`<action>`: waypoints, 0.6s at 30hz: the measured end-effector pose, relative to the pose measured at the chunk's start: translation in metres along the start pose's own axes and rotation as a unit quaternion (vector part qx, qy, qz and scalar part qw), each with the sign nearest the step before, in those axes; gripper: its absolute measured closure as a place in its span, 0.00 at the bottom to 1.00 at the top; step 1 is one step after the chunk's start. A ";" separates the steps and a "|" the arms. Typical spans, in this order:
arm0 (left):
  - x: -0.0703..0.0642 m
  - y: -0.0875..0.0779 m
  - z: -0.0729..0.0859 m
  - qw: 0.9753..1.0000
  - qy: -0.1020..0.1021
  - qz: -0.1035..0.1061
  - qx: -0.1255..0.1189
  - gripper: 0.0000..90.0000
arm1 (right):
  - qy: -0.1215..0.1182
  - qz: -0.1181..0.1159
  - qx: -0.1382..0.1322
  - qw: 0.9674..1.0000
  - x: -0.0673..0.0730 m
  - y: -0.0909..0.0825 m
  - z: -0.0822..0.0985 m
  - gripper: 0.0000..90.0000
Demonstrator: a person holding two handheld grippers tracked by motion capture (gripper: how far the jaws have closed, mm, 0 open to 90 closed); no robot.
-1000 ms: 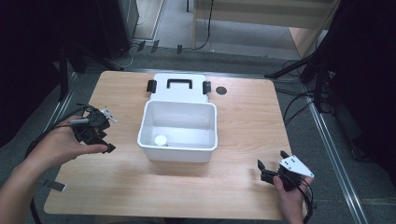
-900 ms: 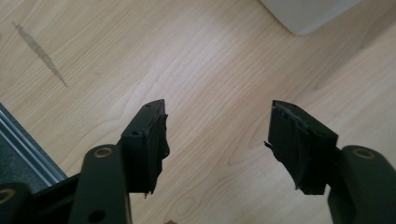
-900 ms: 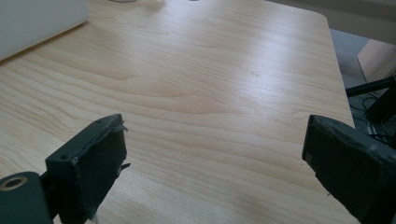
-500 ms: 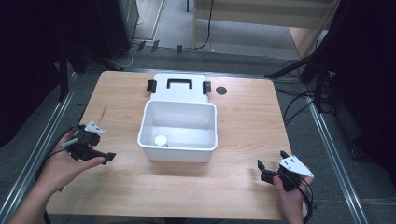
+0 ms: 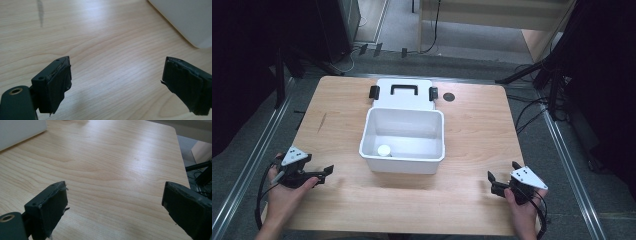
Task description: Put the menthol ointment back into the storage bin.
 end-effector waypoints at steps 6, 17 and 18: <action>0.001 -0.006 0.023 0.997 -0.026 -0.038 -0.062 0.11 | 0.000 0.001 0.001 1.000 0.000 0.000 0.000 0.07; 0.003 -0.004 0.027 0.995 -0.051 -0.029 -0.086 0.11 | 0.001 0.001 0.002 1.000 0.000 0.000 0.000 0.07; 0.002 -0.004 0.026 0.995 -0.048 -0.030 -0.084 0.11 | 0.000 0.001 0.001 1.000 0.000 0.000 0.000 0.07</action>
Point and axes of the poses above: each handheld gripper's, and its own axes: y roughly forward along the jaws, z roughly out of its underside, x roughly to its left, the point moved 1 cm from there along y, roughly forward along the jaws, and after that the axes turned 14 degrees about y, right-handed, at the moved point
